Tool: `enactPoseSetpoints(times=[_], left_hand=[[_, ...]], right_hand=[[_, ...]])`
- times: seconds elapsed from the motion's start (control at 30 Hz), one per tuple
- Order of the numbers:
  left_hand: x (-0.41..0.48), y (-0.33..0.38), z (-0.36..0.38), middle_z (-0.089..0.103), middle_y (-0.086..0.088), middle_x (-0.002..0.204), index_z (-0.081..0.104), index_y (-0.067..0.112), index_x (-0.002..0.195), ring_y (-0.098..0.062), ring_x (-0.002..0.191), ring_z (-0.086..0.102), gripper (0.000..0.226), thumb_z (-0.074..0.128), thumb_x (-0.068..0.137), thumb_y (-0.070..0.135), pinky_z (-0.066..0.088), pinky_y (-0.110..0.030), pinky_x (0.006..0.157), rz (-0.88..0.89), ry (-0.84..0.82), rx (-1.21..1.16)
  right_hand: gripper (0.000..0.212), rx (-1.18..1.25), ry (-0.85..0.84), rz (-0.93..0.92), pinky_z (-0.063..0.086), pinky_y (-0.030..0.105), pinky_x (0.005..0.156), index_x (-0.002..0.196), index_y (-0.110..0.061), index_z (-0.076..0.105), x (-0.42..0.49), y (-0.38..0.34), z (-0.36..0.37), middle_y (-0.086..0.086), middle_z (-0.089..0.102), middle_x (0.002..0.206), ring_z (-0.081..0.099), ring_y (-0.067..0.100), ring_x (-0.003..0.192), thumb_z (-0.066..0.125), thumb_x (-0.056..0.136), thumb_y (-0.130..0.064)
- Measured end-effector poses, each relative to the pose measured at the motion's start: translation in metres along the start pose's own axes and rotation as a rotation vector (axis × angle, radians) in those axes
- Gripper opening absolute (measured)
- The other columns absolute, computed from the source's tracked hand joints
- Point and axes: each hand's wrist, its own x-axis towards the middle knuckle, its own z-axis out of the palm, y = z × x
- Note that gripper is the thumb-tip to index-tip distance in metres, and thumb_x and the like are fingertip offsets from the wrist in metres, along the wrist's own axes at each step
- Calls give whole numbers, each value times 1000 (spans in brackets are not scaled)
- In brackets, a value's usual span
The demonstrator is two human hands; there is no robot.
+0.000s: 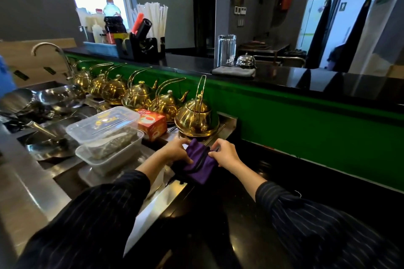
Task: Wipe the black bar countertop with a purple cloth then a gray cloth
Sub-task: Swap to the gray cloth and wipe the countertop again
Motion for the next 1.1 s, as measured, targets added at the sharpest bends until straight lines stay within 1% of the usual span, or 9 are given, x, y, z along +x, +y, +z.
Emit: enactPoseSetpoints(times=[0.17, 0.27, 0.4, 0.6, 0.67, 0.73, 0.83, 0.93, 1.1], left_hand=[[3, 15, -5, 59, -11, 122, 49, 11, 134, -24, 113, 55, 63, 74, 76, 12, 44, -29, 88, 206, 163, 254], [14, 43, -8, 64, -11, 112, 56, 9, 127, -20, 98, 60, 51, 70, 78, 11, 47, -25, 79, 355, 249, 279], [39, 98, -30, 67, -11, 102, 57, 10, 126, -24, 96, 63, 48, 68, 79, 8, 51, -33, 85, 514, 352, 247], [97, 170, -72, 60, -15, 121, 54, 5, 126, -28, 113, 56, 49, 62, 78, 3, 43, -30, 92, 633, 540, 219], [124, 184, -80, 56, -14, 126, 51, 7, 129, -29, 117, 53, 53, 61, 77, 4, 42, -33, 97, 633, 530, 268], [149, 194, -84, 48, -13, 137, 43, 8, 137, -29, 127, 45, 64, 61, 76, 4, 40, -36, 104, 624, 497, 336], [179, 200, -84, 30, -11, 152, 22, 10, 148, -27, 140, 29, 83, 66, 78, 12, 28, -41, 114, 614, 404, 456], [194, 196, -78, 28, -10, 155, 14, 10, 150, -24, 141, 30, 83, 61, 83, 23, 24, -41, 116, 594, 383, 649], [182, 188, -69, 36, -8, 150, 24, 14, 148, -26, 137, 35, 75, 61, 83, 18, 27, -40, 115, 603, 480, 703]], right_hand=[[9, -99, -26, -58, 54, 39, 74, 91, -16, 63, 10, 4, -22, 3, 63, 86, 63, 23, 86, 69, 87, -23], [6, -209, 51, -128, 54, 39, 80, 93, -18, 65, 21, -7, -48, 3, 64, 93, 64, 25, 94, 66, 88, -20], [11, -356, 254, -262, 47, 32, 72, 95, -18, 66, 43, -44, -100, 4, 67, 98, 64, 28, 95, 58, 87, -17], [23, -633, 571, -396, 44, 37, 77, 111, -10, 57, 93, -82, -169, 8, 54, 118, 49, 29, 112, 57, 90, -18], [44, -757, 523, -383, 42, 40, 96, 127, -10, 51, 114, -86, -183, 9, 47, 133, 43, 31, 123, 64, 87, -24], [71, -844, 359, -339, 24, 47, 115, 145, -11, 34, 134, -89, -192, 11, 27, 155, 26, 32, 142, 66, 86, -34], [89, -875, 106, -221, 4, 53, 120, 156, -19, 6, 158, -86, -195, 4, -2, 165, -2, 24, 152, 60, 90, -45], [81, -843, 2, -172, 3, 56, 118, 156, -17, 9, 167, -78, -194, 4, 9, 164, 8, 22, 151, 51, 94, -50], [62, -879, 207, -331, 20, 52, 116, 147, -22, 39, 155, -64, -194, 2, 45, 147, 39, 27, 135, 53, 93, -50]])
